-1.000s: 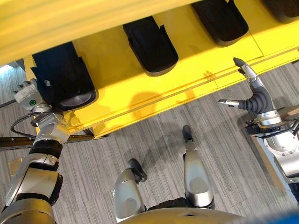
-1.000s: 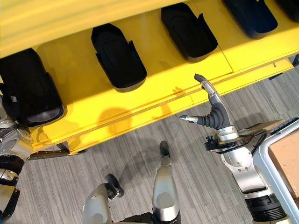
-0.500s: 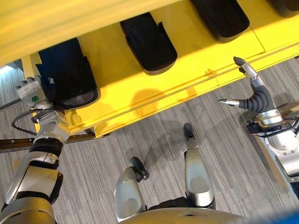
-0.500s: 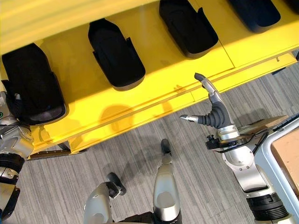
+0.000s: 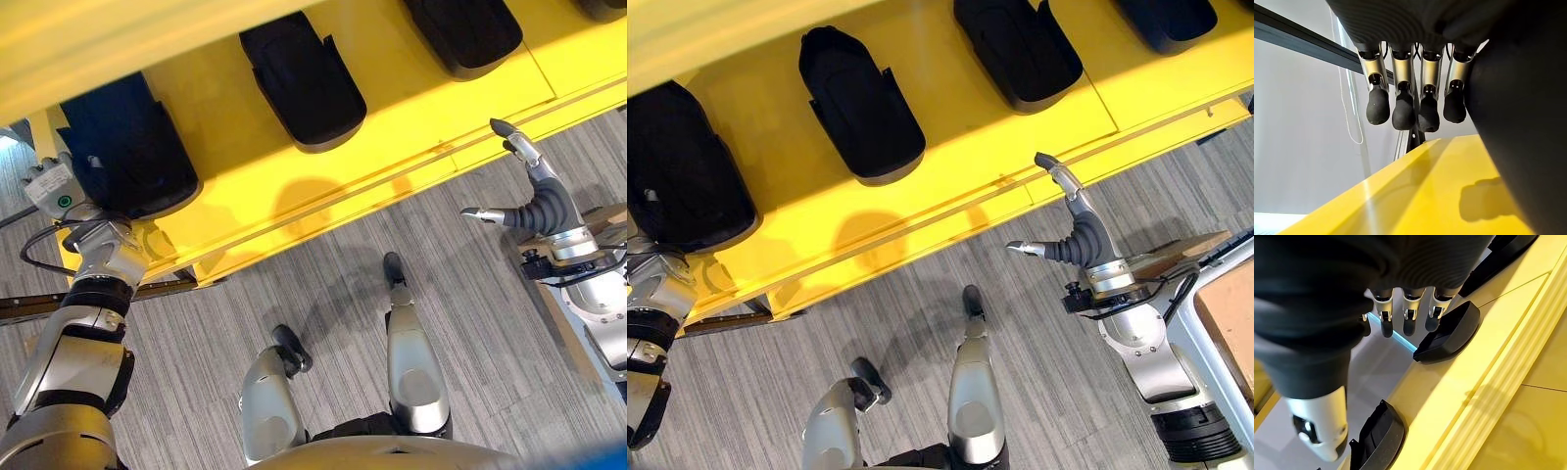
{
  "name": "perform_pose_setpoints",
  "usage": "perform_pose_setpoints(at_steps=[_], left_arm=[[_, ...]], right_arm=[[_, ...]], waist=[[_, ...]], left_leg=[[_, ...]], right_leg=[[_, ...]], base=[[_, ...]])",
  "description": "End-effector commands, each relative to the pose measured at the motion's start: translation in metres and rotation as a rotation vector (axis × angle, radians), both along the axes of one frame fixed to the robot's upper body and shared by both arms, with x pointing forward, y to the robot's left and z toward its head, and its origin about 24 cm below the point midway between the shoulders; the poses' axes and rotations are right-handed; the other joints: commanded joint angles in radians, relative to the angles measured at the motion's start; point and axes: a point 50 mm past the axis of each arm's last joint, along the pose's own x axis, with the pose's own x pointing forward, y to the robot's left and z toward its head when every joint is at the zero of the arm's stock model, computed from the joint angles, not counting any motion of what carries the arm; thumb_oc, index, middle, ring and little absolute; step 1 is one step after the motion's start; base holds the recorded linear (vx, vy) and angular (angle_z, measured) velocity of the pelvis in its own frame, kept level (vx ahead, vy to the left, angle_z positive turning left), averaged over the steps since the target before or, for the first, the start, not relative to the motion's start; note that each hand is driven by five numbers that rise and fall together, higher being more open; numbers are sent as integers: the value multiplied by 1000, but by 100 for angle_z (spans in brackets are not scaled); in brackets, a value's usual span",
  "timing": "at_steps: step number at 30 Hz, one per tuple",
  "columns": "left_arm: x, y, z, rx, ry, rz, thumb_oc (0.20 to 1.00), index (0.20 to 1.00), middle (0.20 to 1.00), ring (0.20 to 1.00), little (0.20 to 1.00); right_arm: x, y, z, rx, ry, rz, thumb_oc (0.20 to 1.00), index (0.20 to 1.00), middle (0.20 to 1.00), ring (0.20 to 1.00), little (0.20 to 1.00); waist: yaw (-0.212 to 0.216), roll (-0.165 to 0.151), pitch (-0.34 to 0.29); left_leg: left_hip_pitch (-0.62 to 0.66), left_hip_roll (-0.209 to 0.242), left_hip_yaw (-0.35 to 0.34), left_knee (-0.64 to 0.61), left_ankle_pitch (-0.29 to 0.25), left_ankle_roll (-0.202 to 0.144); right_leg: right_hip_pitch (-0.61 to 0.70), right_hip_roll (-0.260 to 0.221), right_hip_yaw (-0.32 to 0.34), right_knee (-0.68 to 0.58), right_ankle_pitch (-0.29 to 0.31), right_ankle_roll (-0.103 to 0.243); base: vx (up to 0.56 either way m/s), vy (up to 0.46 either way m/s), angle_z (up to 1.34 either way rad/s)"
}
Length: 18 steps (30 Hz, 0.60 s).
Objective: Move parts from the plastic box to the shelf.
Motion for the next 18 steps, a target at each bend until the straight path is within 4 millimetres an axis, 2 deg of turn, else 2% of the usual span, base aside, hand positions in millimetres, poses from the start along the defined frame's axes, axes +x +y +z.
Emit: perform_pose_setpoints(at_steps=[1, 8, 9, 10, 11, 13, 14, 15, 16, 18], left_arm=[[-32, 42, 25, 88, -35, 191, 200, 200, 200, 200, 200], [-34, 46, 31, 80, -43, 231, 200, 200, 200, 200, 200], [-34, 46, 31, 89, -37, 230, 200, 200, 200, 200, 200], [-34, 46, 32, 101, -30, 231, 200, 200, 200, 200, 200], [-33, 45, 31, 102, -28, 230, 200, 200, 200, 200, 200], [-34, 45, 31, 115, -20, 231, 200, 200, 200, 200, 200], [-34, 45, 31, 117, -17, 229, 200, 200, 200, 200, 200], [-34, 46, 31, 135, -4, 223, 200, 200, 200, 200, 200], [-34, 45, 31, 141, 0, 222, 200, 200, 200, 200, 200], [-33, 45, 29, 150, 27, 209, 200, 200, 200, 200, 200]], right_arm=[[-3, -7, 20, 7, -89, -14, 1000, 1000, 1000, 1000, 1000], [-4, -6, 19, 8, -85, -7, 1000, 1000, 1000, 1000, 1000], [-5, -6, 19, 9, -83, -9, 1000, 1000, 1000, 1000, 1000], [-4, -6, 19, 10, -83, -10, 1000, 1000, 1000, 1000, 1000], [-4, -6, 19, 14, -85, -9, 1000, 1000, 1000, 1000, 1000], [-4, -6, 19, 16, -86, -9, 1000, 1000, 1000, 1000, 1000], [-4, -6, 19, 16, -84, -10, 1000, 1000, 1000, 1000, 1000], [-4, -6, 19, 17, -82, -11, 1000, 1000, 1000, 1000, 1000], [-4, -6, 18, 17, -80, -13, 1000, 1000, 1000, 1000, 1000], [-4, -6, 16, 15, -75, -12, 1000, 1000, 1000, 1000, 1000]], waist=[[16, -33, -46], [11, -37, -42], [13, -33, -46], [13, -34, -46], [11, -40, -41], [14, -40, -40], [16, -35, -43], [13, -39, -40], [15, -34, -44], [15, -33, -46]], left_leg=[[13, -35, 38, -30, 82, 54], [9, -27, 39, -19, 77, 53], [17, -28, 26, -16, 52, 42], [16, -28, 25, -15, 52, 42], [6, -25, 37, -17, 77, 52], [4, -23, 35, -15, 76, 52], [12, -26, 22, -12, 51, 40], [4, -23, 35, -16, 77, 52], [13, -26, 23, -14, 52, 41], [16, -28, 24, -19, 54, 41]], right_leg=[[4, -63, -45, 168, -99, 37], [-2, -58, -43, 178, -102, 37], [5, -58, -41, 183, -122, 45], [5, -58, -41, 183, -121, 45], [-4, -56, -43, 178, -101, 36], [-6, -56, -43, 180, -102, 37], [2, -56, -42, 184, -122, 45], [-8, -56, -43, 182, -103, 37], [1, -57, -42, 185, -123, 45], [3, -57, -42, 183, -122, 45]], base=[[39, 11, 1], [20, 3, 0], [91, 15, 0], [0, -24, -3], [-90, -55, -4], [-10, -23, -2], [0, 0, 0], [84, 31, -4], [0, 0, 0], [45, 18, 1]])
